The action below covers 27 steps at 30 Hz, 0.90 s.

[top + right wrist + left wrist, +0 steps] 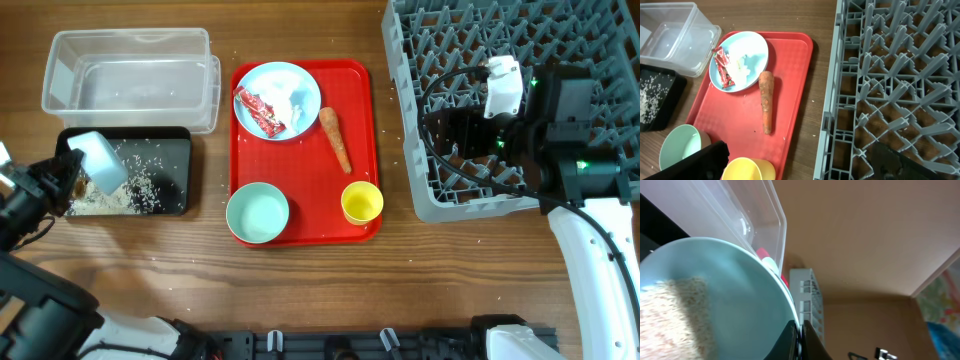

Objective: Sort waste into correct bins and load items into the dishwasher rack
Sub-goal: 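Tip the rice from the blue bowl onto the black tray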

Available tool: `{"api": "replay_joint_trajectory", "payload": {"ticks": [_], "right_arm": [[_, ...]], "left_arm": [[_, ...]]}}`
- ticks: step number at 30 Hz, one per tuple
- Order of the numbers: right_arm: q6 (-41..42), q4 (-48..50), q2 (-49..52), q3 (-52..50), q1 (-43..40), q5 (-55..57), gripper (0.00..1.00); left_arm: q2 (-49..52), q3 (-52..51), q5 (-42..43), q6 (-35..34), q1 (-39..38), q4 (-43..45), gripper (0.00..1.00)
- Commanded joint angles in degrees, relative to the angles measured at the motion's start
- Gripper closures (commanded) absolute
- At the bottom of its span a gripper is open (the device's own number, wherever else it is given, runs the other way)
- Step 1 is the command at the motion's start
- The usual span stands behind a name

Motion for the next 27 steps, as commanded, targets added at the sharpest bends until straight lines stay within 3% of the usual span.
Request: {"api": "replay_joint_trajectory", "payload": {"ticks": [1, 9, 27], "right_arm": [[-0.5, -0.1, 0.5, 0.4, -0.2, 0.2, 0.07], [-0.5, -0.1, 0.5, 0.4, -0.2, 0.2, 0.06], [-0.5, -0.2, 0.5, 0.4, -0.2, 0.2, 0.07]], "left_arm": [[3.3, -0.4, 7.8, -0.1, 0.3, 0.0, 0.96], [4.0, -0.4, 10.3, -4.7, 0.3, -0.1, 0.96], [3.9, -0.4, 10.3, -6.1, 0.2, -6.4, 0.96]]}}
